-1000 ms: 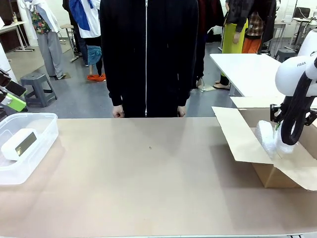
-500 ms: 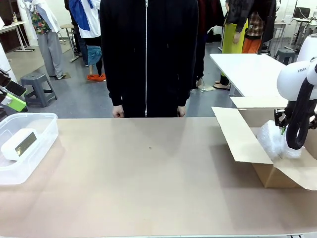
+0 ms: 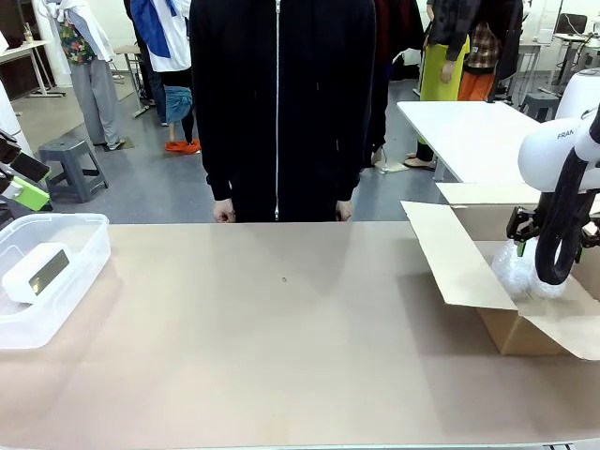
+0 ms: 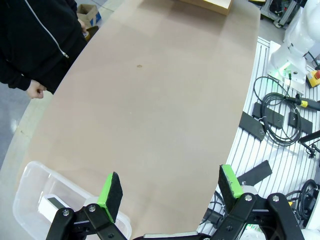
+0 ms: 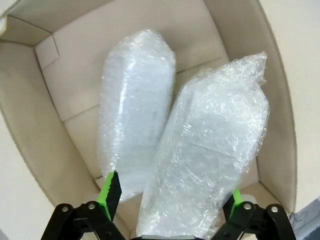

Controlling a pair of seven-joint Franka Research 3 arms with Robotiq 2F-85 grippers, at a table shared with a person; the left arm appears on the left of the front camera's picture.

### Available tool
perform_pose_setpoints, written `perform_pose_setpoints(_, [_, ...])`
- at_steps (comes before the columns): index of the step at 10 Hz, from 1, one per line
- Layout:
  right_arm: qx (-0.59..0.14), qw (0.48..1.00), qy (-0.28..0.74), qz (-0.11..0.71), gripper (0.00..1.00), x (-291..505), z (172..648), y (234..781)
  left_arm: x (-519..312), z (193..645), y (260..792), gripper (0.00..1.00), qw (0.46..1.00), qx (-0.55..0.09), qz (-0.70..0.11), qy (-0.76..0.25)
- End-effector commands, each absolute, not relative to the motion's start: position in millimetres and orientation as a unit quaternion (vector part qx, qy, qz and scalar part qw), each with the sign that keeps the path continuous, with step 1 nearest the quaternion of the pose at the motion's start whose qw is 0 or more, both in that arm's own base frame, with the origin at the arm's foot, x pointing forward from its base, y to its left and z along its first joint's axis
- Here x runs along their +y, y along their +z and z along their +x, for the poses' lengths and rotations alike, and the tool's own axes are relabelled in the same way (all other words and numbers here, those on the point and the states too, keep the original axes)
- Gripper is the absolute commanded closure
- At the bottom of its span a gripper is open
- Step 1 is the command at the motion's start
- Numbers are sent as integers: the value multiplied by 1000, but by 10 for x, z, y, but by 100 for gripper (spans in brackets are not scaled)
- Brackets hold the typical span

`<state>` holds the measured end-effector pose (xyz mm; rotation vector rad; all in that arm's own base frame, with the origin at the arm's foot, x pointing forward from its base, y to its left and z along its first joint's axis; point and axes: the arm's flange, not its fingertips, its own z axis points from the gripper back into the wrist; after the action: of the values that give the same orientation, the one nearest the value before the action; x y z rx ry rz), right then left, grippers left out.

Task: Separate and place wrapped and unwrapped clocks.
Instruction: If the picked Digital clock is wrapped, place it in the Package Box ; if not, place it in the Organizing box.

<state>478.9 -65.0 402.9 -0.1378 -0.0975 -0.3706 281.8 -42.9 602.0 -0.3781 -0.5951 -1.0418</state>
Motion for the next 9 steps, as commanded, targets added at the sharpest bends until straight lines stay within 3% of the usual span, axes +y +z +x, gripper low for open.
perform_pose_setpoints(1, [-46, 980, -185, -53, 0, -627, 4790, 4159, -440, 2811, 6015, 0, 807, -279, -185, -487])
perform_pose_setpoints(5, [-55, 982, -178, -32, 0, -557, 4731, 4477, -440, 2811, 6015, 0, 807, -279, -185, -487])
perform_pose_setpoints(9, [-131, 984, -124, 8, 0, -416, 4267, 5443, -440, 2811, 6015, 0, 807, -279, -185, -487])
